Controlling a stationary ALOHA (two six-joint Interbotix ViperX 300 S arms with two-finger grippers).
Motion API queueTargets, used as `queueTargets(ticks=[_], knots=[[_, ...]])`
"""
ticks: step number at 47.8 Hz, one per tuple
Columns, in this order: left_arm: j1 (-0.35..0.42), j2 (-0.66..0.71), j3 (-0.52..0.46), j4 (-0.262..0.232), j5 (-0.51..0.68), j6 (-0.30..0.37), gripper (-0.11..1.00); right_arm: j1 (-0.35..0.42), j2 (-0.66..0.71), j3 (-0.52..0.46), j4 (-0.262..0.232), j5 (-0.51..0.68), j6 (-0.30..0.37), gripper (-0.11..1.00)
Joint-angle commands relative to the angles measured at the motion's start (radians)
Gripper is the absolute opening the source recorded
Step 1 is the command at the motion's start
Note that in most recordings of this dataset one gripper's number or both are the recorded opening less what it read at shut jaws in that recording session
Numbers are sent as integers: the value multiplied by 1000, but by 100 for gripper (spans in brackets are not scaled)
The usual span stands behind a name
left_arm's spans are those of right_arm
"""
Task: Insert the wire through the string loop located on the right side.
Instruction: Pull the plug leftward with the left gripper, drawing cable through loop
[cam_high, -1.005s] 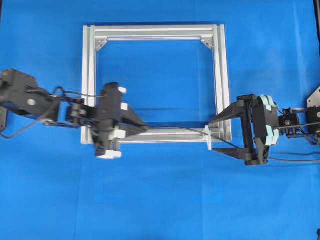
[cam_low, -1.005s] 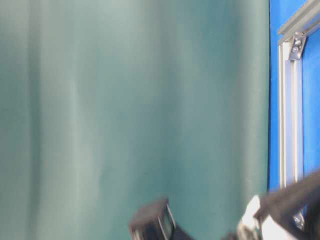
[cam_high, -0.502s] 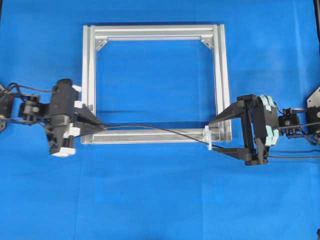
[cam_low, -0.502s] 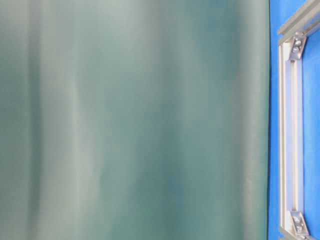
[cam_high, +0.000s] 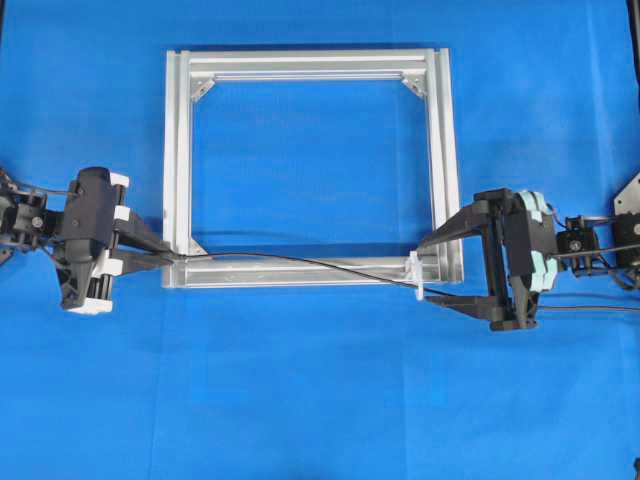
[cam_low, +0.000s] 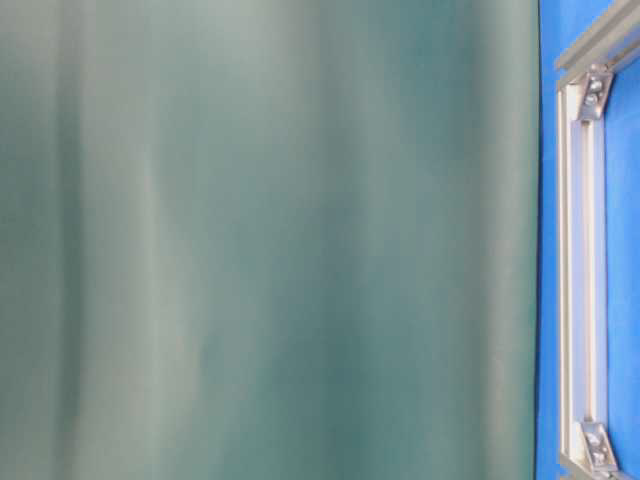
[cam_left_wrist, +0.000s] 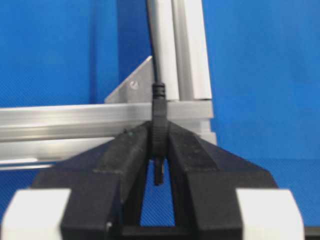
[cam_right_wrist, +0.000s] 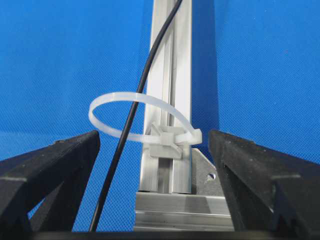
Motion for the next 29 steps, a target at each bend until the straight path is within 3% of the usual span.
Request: queueTargets(ticks=[1, 10, 23, 25, 29], knots=[[-8, -8, -9, 3, 14, -3, 8, 0, -17, -6, 0, -3, -2, 94], [-8, -14, -9, 3, 21, -18, 10, 0, -17, -6, 0, -3, -2, 94], [-2, -64, -6, 3, 23, -5, 84, -2, -18, -8, 0, -3, -2, 94], [2, -78, -3, 3, 26, -5, 88, 0, -18, -8, 0, -3, -2, 94], [8, -109, -2, 5, 41, -5, 81, 0, -29, -8, 0, -3, -2, 94]])
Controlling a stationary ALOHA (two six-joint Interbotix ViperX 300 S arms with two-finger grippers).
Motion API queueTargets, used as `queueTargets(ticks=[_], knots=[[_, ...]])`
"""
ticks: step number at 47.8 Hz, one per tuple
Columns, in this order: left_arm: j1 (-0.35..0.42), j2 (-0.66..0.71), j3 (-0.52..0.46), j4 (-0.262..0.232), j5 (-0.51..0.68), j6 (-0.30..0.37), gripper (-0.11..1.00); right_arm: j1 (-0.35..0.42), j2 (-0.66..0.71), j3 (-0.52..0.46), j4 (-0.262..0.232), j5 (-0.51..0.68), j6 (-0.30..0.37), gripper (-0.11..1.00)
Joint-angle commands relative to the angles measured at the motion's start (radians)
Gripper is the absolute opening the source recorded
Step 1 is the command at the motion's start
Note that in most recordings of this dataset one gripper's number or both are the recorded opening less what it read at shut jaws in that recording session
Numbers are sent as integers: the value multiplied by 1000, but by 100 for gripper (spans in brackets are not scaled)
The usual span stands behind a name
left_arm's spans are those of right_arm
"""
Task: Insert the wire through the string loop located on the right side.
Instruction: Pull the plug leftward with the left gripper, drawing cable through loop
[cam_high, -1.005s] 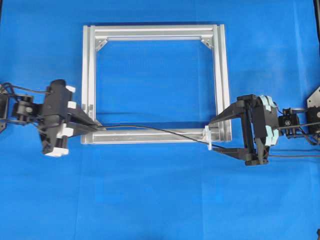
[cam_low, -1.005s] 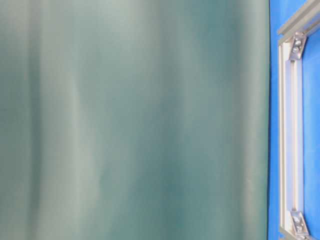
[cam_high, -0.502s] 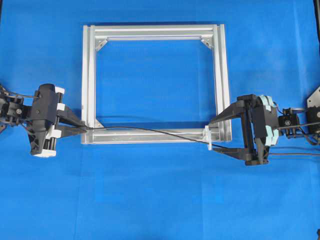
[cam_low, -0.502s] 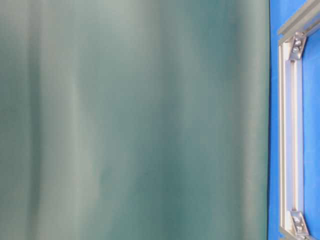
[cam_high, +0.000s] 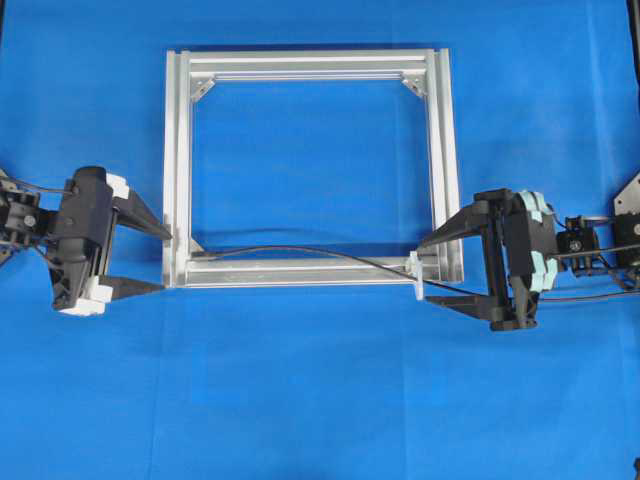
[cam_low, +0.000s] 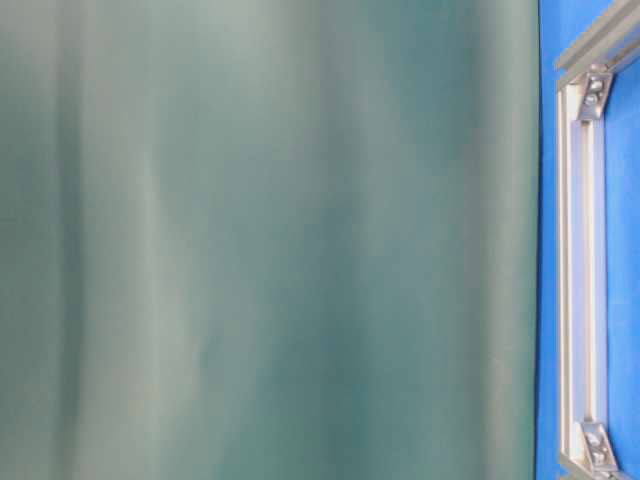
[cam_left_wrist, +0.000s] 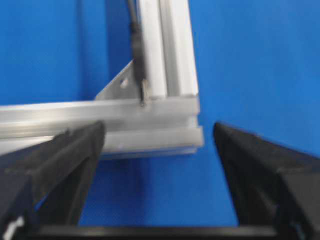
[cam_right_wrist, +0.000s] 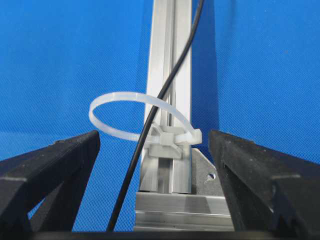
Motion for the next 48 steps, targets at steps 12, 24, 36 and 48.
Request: queueTargets(ticks=[12, 24, 36, 48], knots=[[18, -170, -25, 2, 101, 5, 81, -9, -129, -8, 2, 61, -9, 94], [44, -302, -29, 3, 160, 8, 81, -38, -244, -12, 2, 164, -52, 94], [48, -325, -26, 3, 167, 8, 81, -40, -285, -15, 2, 202, -55, 94], [48, -311, -32, 3, 167, 8, 81, -40, -285, -17, 2, 202, -57, 94]])
